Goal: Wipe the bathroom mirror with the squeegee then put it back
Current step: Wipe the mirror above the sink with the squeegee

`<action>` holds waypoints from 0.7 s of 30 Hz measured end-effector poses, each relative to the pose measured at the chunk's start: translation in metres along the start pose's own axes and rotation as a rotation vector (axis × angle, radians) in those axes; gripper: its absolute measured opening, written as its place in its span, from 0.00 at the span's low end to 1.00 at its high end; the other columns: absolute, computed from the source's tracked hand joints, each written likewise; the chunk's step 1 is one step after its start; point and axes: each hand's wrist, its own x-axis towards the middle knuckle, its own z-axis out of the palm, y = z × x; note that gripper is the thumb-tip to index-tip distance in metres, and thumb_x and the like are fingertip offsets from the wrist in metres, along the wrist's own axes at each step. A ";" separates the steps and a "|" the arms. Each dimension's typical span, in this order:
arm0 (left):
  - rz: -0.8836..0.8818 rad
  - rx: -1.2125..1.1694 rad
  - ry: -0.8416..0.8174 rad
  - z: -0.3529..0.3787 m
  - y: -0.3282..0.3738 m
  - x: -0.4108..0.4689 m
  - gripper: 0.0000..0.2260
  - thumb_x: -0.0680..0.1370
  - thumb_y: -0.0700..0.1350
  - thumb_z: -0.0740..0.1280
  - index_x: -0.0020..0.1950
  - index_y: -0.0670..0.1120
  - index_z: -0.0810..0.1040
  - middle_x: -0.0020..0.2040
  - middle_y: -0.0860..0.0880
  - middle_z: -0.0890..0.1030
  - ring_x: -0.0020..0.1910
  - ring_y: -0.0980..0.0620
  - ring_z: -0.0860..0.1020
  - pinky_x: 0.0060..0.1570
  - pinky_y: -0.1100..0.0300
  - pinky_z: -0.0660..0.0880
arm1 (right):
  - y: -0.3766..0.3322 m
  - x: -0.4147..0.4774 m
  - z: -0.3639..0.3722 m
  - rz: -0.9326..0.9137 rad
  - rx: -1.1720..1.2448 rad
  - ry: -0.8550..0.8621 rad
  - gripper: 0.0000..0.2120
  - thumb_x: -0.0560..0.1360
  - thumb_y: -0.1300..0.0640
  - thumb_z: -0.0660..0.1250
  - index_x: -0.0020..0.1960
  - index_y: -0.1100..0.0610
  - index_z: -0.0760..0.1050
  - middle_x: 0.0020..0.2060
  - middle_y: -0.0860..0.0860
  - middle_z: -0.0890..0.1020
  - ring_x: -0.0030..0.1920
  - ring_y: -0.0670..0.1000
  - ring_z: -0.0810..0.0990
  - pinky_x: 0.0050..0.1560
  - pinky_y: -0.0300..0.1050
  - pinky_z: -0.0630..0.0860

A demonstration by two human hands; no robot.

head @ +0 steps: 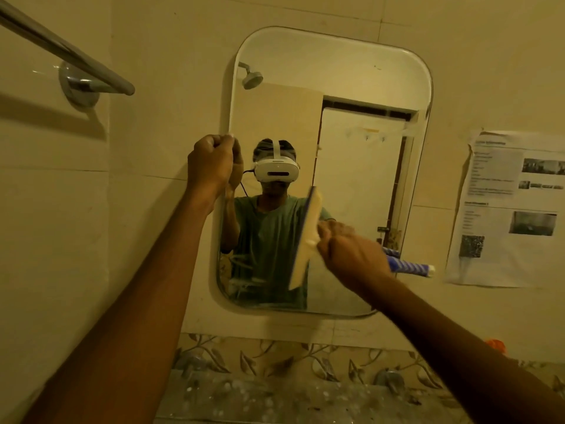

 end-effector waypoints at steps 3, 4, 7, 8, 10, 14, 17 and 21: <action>0.020 0.045 0.015 0.001 0.000 0.000 0.14 0.82 0.51 0.58 0.61 0.44 0.76 0.51 0.51 0.78 0.49 0.56 0.75 0.37 0.70 0.69 | 0.036 -0.031 -0.009 0.128 -0.116 -0.023 0.20 0.83 0.47 0.47 0.70 0.53 0.64 0.58 0.53 0.78 0.42 0.49 0.77 0.38 0.42 0.74; 0.023 0.054 0.021 0.001 0.000 -0.001 0.14 0.82 0.51 0.57 0.61 0.45 0.76 0.51 0.51 0.77 0.49 0.57 0.74 0.37 0.70 0.68 | 0.041 -0.036 -0.011 0.144 -0.173 -0.019 0.21 0.83 0.46 0.45 0.67 0.54 0.66 0.51 0.52 0.79 0.37 0.48 0.75 0.35 0.41 0.72; 0.021 0.070 0.025 0.002 0.000 -0.003 0.14 0.82 0.52 0.57 0.61 0.46 0.75 0.52 0.51 0.77 0.49 0.56 0.74 0.39 0.69 0.69 | 0.032 -0.038 -0.006 0.079 -0.226 0.014 0.19 0.83 0.46 0.46 0.55 0.54 0.73 0.31 0.45 0.69 0.28 0.43 0.69 0.29 0.38 0.68; 0.020 0.072 0.024 0.003 0.000 -0.004 0.14 0.82 0.52 0.57 0.61 0.46 0.75 0.52 0.52 0.77 0.49 0.56 0.74 0.38 0.69 0.69 | 0.021 -0.037 -0.001 0.038 -0.209 0.017 0.18 0.83 0.46 0.48 0.53 0.53 0.73 0.30 0.45 0.67 0.27 0.43 0.68 0.29 0.38 0.69; 0.018 0.066 0.021 0.002 0.001 -0.005 0.14 0.82 0.53 0.58 0.60 0.46 0.75 0.51 0.52 0.77 0.48 0.57 0.74 0.38 0.69 0.68 | -0.010 -0.033 0.010 -0.034 -0.163 0.002 0.17 0.83 0.46 0.49 0.50 0.51 0.74 0.30 0.46 0.70 0.27 0.44 0.71 0.28 0.39 0.70; 0.013 -0.028 0.015 -0.001 -0.006 -0.006 0.10 0.80 0.53 0.60 0.50 0.50 0.78 0.46 0.53 0.79 0.50 0.52 0.78 0.47 0.60 0.76 | -0.083 -0.018 0.030 -0.153 -0.054 -0.071 0.17 0.83 0.46 0.50 0.50 0.52 0.74 0.33 0.46 0.72 0.31 0.48 0.72 0.33 0.43 0.70; -0.075 -0.228 -0.031 -0.009 -0.008 -0.005 0.07 0.78 0.51 0.64 0.43 0.53 0.80 0.42 0.53 0.82 0.48 0.50 0.81 0.53 0.48 0.80 | -0.115 -0.007 0.037 -0.164 -0.005 -0.034 0.21 0.84 0.45 0.47 0.46 0.54 0.75 0.31 0.48 0.73 0.31 0.50 0.75 0.35 0.46 0.72; -0.243 -0.494 -0.084 -0.019 -0.008 0.004 0.05 0.77 0.44 0.67 0.48 0.46 0.82 0.39 0.51 0.84 0.41 0.53 0.83 0.46 0.51 0.81 | -0.122 -0.003 0.042 -0.158 -0.015 -0.032 0.23 0.84 0.46 0.46 0.47 0.56 0.75 0.33 0.50 0.74 0.31 0.50 0.73 0.34 0.46 0.69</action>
